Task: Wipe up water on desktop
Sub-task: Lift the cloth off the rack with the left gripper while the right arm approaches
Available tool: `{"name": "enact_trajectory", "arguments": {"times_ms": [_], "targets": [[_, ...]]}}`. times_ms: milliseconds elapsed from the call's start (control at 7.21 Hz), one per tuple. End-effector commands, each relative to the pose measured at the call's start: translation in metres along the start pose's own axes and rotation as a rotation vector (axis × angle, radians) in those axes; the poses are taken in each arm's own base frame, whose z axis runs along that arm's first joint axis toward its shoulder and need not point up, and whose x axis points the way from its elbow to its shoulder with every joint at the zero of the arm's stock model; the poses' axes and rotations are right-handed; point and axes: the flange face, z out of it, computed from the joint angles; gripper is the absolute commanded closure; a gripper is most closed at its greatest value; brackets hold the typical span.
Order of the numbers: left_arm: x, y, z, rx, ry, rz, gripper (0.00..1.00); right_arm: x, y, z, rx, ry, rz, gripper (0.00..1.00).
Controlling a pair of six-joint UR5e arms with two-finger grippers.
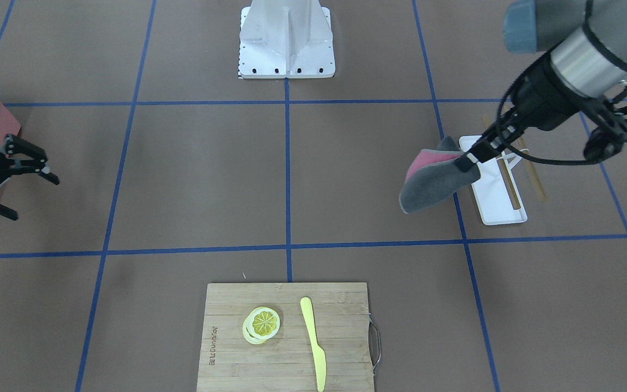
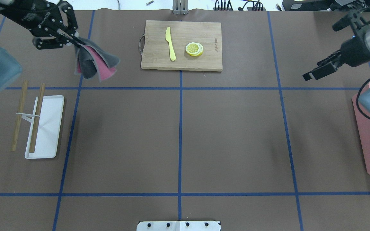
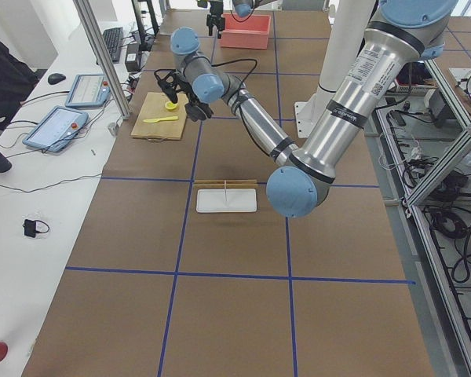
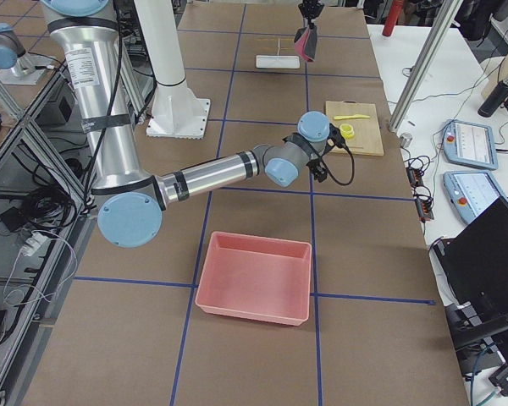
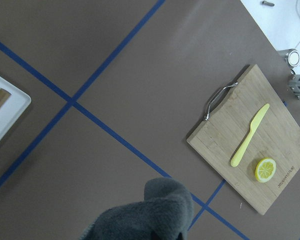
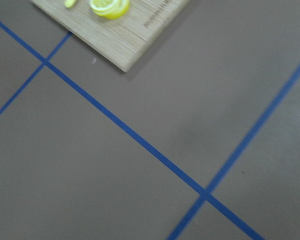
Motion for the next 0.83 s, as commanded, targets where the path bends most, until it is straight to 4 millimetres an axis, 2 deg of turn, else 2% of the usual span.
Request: {"name": "enact_trajectory", "arguments": {"times_ms": [0, 139, 278, 416, 555, 694], "targets": [[0.023, 0.075, 0.056, 0.009, -0.006, -0.083, 1.0, -0.074, -0.032, 0.037, 0.103, 0.005, -0.109, 0.0], [0.027, 0.097, 0.073, 0.005, -0.01, -0.121, 1.0, -0.109, -0.038, 0.06, 0.167, 0.016, -0.144, 0.0], [0.034, 0.119, 0.09, 0.002, -0.015, -0.157, 1.0, -0.157, -0.04, 0.094, 0.237, -0.006, -0.138, 0.0], [0.058, 0.132, 0.103, -0.007, -0.021, -0.199, 1.0, -0.21, -0.049, 0.123, 0.283, -0.028, -0.103, 0.01], [0.069, 0.14, 0.116, -0.017, -0.035, -0.196, 1.0, -0.235, -0.045, 0.137, 0.29, -0.039, -0.112, 0.01], [0.081, 0.151, 0.126, -0.029, -0.04, -0.184, 1.0, -0.249, -0.041, 0.144, 0.286, -0.054, -0.12, 0.01]]}}
